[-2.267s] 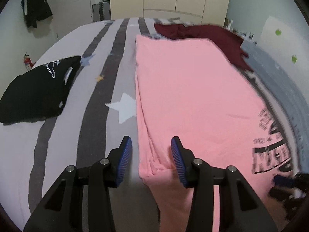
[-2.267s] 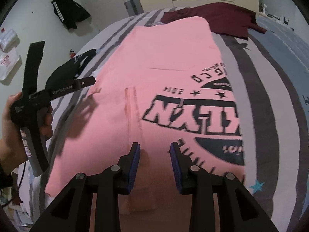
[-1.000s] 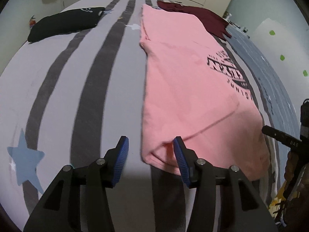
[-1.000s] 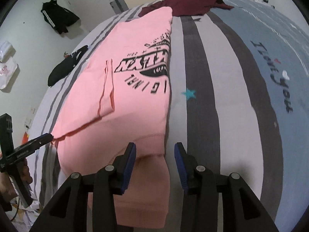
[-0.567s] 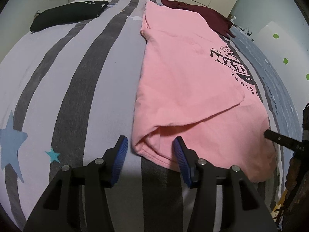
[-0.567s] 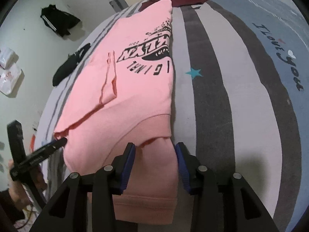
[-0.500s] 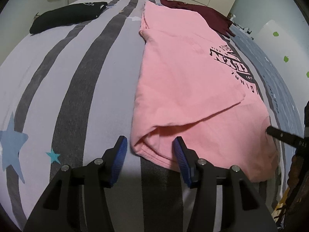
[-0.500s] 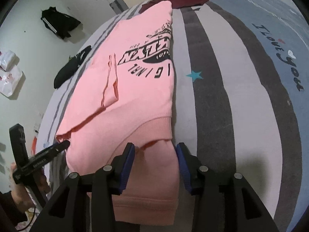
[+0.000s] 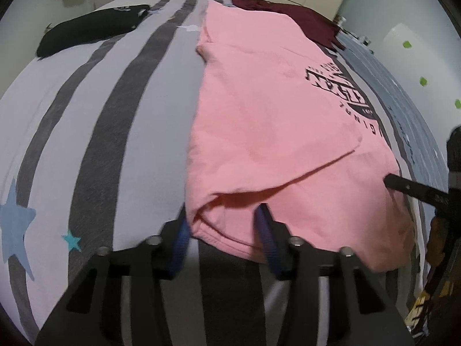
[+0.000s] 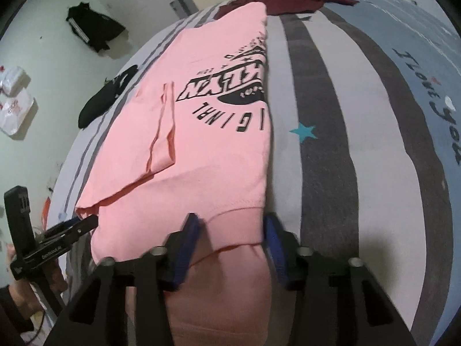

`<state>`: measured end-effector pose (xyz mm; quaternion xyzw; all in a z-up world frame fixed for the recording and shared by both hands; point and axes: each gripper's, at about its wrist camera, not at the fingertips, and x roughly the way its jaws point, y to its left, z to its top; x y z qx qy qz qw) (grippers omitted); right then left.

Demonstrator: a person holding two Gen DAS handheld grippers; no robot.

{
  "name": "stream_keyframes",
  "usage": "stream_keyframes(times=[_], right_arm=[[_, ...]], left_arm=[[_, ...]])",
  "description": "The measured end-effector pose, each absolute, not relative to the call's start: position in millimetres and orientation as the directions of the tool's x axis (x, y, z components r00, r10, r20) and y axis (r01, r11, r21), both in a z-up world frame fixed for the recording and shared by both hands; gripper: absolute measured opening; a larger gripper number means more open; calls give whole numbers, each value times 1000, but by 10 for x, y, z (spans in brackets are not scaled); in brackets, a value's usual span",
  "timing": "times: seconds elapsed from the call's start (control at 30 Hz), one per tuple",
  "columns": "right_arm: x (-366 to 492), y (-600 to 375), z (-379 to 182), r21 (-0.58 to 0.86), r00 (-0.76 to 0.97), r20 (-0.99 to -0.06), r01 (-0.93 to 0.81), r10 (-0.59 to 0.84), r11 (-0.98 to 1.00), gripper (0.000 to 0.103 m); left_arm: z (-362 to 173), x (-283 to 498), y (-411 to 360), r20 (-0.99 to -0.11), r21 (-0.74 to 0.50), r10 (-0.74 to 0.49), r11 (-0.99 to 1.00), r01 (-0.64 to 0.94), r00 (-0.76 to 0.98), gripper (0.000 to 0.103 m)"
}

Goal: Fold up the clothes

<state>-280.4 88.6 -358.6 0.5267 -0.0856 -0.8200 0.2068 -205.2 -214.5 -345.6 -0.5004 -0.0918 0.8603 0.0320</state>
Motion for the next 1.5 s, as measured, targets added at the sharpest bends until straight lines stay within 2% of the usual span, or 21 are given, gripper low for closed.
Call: stream_keyframes(times=[0.07,0.1,0.47,0.77,0.9,1.17,1.3,1.5], right_arm=[[-2807,848,-3589,351,-353,-831,268,-431,-897,7],[-2801,817,-3578,336,-353,-835,282,-423,-899,7],[-2497,997,-3149,376,-364,-802,309,-474,-874,5],[-1589,1089,-3015,401,-204,-854,327,-478,-856,5],[-1369,1151,-2964,409,-172,-866,299,-470,-862,5],[-1680,1094,-2389,430,-243,-823,323,-513,-843,5],[-2056,991,-2139,446,-288,-795,318,-534,-837,5],[-2906,971,-2089,487,-359,-755,254,-549,-836,5]], left_arm=[[-3441,-2063,-2123,-856,-175,137,-984,30,-498,12],[-3429,-2061,-2120,-857,-166,129,-986,30,-500,11],[-2950,-1653,-2189,-823,-181,123,-982,51,-555,9],[-2885,-605,-1959,-902,-190,134,-977,100,-410,9],[-2810,-380,-1876,-911,-202,132,-969,144,-392,9],[-2221,-804,-2013,-849,-247,134,-956,159,-511,9],[-2019,-1379,-2194,-808,-269,148,-954,134,-571,9],[-1956,-2409,-2396,-752,-286,174,-955,76,-635,9]])
